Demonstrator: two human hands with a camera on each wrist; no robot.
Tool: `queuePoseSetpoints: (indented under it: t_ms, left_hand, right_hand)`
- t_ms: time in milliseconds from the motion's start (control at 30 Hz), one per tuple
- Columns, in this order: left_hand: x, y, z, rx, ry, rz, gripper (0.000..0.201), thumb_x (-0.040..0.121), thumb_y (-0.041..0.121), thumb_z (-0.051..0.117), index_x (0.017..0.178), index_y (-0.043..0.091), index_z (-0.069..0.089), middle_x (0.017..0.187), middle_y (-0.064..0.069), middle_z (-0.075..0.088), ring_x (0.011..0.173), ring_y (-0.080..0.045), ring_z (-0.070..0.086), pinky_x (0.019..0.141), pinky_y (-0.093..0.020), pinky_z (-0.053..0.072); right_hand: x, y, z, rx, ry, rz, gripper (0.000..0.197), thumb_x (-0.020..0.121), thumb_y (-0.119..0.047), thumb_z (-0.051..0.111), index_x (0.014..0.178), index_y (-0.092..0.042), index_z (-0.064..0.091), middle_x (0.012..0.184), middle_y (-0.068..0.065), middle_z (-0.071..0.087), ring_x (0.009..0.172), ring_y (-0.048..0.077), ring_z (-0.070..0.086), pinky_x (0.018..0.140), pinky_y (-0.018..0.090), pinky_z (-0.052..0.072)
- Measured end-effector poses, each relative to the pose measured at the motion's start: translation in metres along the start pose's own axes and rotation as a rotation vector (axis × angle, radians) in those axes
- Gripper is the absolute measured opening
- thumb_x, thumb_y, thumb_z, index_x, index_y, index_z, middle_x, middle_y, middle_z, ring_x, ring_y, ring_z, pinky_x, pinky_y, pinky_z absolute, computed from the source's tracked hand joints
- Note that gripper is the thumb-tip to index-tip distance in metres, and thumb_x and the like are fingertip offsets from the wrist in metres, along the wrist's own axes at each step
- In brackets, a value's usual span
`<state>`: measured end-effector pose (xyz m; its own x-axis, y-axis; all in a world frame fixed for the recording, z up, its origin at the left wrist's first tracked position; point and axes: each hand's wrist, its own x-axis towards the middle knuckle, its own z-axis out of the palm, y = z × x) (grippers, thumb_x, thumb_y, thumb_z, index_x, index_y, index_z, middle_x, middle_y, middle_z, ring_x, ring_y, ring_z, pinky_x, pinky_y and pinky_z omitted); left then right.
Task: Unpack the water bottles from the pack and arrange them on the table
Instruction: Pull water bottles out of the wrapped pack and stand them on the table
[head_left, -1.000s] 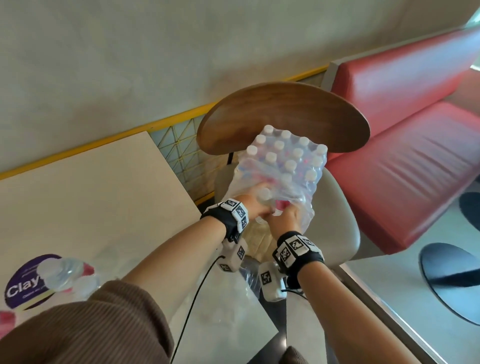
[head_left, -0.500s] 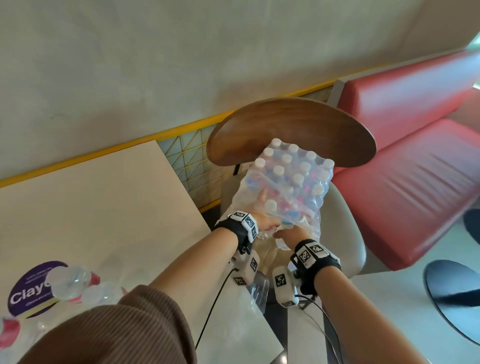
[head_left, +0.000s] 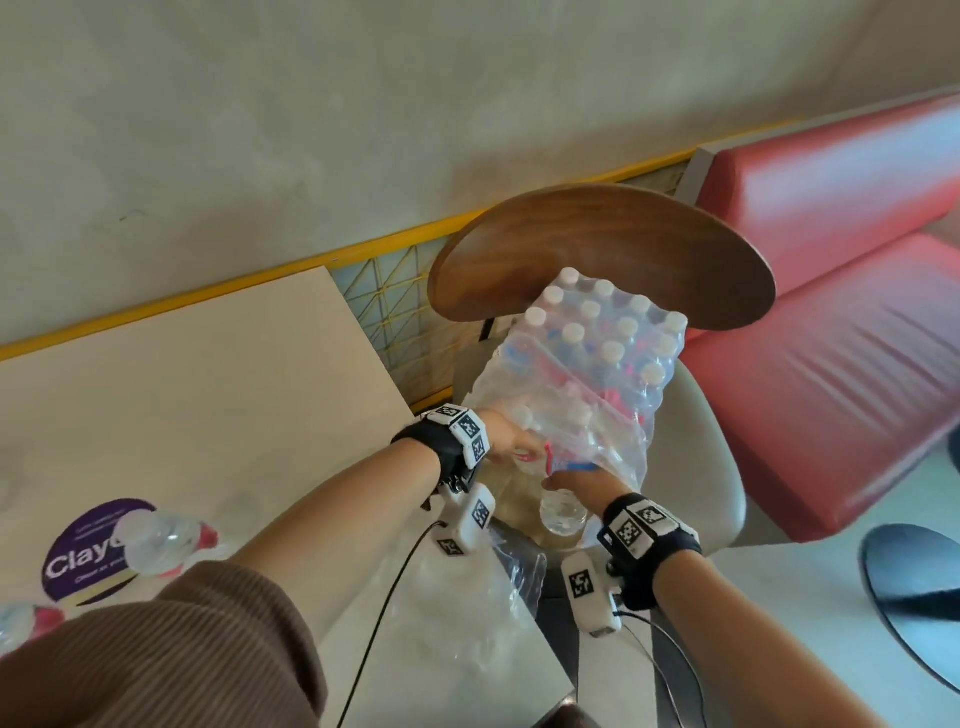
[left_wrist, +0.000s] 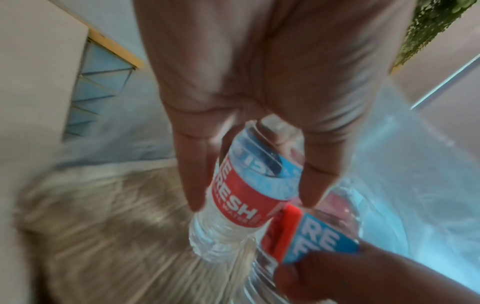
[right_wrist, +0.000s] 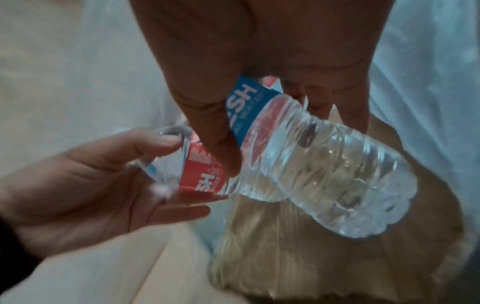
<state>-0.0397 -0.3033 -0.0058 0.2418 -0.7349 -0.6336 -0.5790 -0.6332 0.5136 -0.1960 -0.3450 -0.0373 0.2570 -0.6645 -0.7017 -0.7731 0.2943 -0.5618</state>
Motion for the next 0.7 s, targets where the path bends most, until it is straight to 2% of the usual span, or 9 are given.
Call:
queuePoseSetpoints:
  t_ms: [67,133,167,233,300,400,500,567,700]
  left_hand:
    - [-0.015,-0.015,-0.007,0.021,0.031,0.019,0.055,0.072,0.041,0.076,0.114,0.007,0.064,0.113,-0.007,0.067,0.102,-0.023,0.065,0.072,-0.024,0.047]
    - [-0.033,-0.027,-0.014,0.062,-0.009,0.074,0.048,0.074,0.026,0.078,0.116,0.009,0.062,0.110,-0.003,0.065,0.092,-0.020,0.062,0.067,-0.019,0.048]
    - [-0.043,-0.034,-0.019,0.090,-0.051,0.094,0.046,0.077,0.020,0.076,0.119,0.010,0.060,0.113,-0.005,0.065,0.091,-0.019,0.061,0.069,-0.020,0.050]
    - [-0.065,-0.050,-0.030,0.138,-0.097,0.079,0.045,0.079,0.018,0.074,0.121,0.012,0.059,0.116,-0.008,0.066,0.086,-0.018,0.062,0.070,-0.028,0.052]
    - [-0.085,-0.073,-0.042,0.194,-0.055,0.070,0.049,0.075,0.025,0.076,0.121,0.020,0.059,0.109,-0.004,0.063,0.083,-0.016,0.057,0.065,-0.029,0.052]
    - [-0.113,-0.109,-0.055,0.215,0.016,-0.022,0.060,0.073,0.030,0.077,0.128,0.026,0.054,0.107,0.002,0.054,0.089,-0.019,0.057,0.069,-0.029,0.051]
    - [-0.134,-0.135,-0.060,0.312,0.073,-0.103,0.061,0.077,0.029,0.074,0.133,0.020,0.051,0.124,-0.002,0.055,0.103,-0.024,0.057,0.078,-0.028,0.046]
    - [-0.143,-0.149,-0.062,0.321,0.101,-0.140,0.059,0.078,0.026,0.074,0.132,0.020,0.052,0.129,-0.003,0.054,0.107,-0.024,0.055,0.078,-0.026,0.042]
    - [-0.153,-0.171,-0.066,0.271,0.140,-0.218,0.059,0.079,0.019,0.073,0.133,0.021,0.051,0.134,-0.003,0.051,0.115,-0.027,0.054,0.084,-0.029,0.045]
  right_hand:
    - [-0.006,0.002,0.009,-0.083,0.018,-0.155,0.051,0.075,-0.013,0.075,0.121,-0.008,0.056,0.116,0.009,0.061,0.113,0.028,0.057,0.091,0.032,0.043]
    - [-0.014,0.003,0.024,-0.146,0.022,-0.345,0.063,0.062,-0.013,0.083,0.118,-0.014,0.055,0.109,0.002,0.065,0.107,0.024,0.061,0.094,0.035,0.048]
    - [-0.019,0.002,0.032,-0.175,0.002,-0.428,0.070,0.058,-0.015,0.085,0.120,-0.016,0.052,0.109,0.000,0.065,0.105,0.021,0.061,0.094,0.035,0.049]
    - [-0.032,-0.004,0.052,-0.216,-0.089,-0.530,0.075,0.058,-0.015,0.086,0.121,-0.018,0.047,0.106,-0.003,0.063,0.099,0.014,0.061,0.092,0.031,0.050]
    - [-0.046,-0.011,0.076,-0.272,-0.199,-0.601,0.068,0.061,-0.011,0.084,0.117,-0.019,0.046,0.099,-0.007,0.060,0.091,0.008,0.058,0.088,0.025,0.049]
    - [-0.063,-0.019,0.117,-0.360,-0.274,-0.715,0.071,0.061,-0.018,0.084,0.118,-0.027,0.044,0.100,-0.011,0.056,0.093,0.008,0.054,0.086,0.025,0.045]
    - [-0.076,-0.027,0.158,-0.416,-0.352,-0.769,0.075,0.063,-0.019,0.082,0.124,-0.032,0.040,0.103,-0.011,0.057,0.094,0.011,0.052,0.074,0.019,0.039]
    - [-0.084,-0.029,0.182,-0.466,-0.391,-0.794,0.077,0.064,-0.020,0.081,0.126,-0.033,0.038,0.104,-0.010,0.058,0.093,0.012,0.053,0.076,0.021,0.039]
    - [-0.096,-0.029,0.211,-0.425,-0.440,-0.781,0.079,0.067,-0.016,0.078,0.131,-0.032,0.035,0.102,-0.007,0.059,0.095,0.014,0.056,0.081,0.024,0.045]
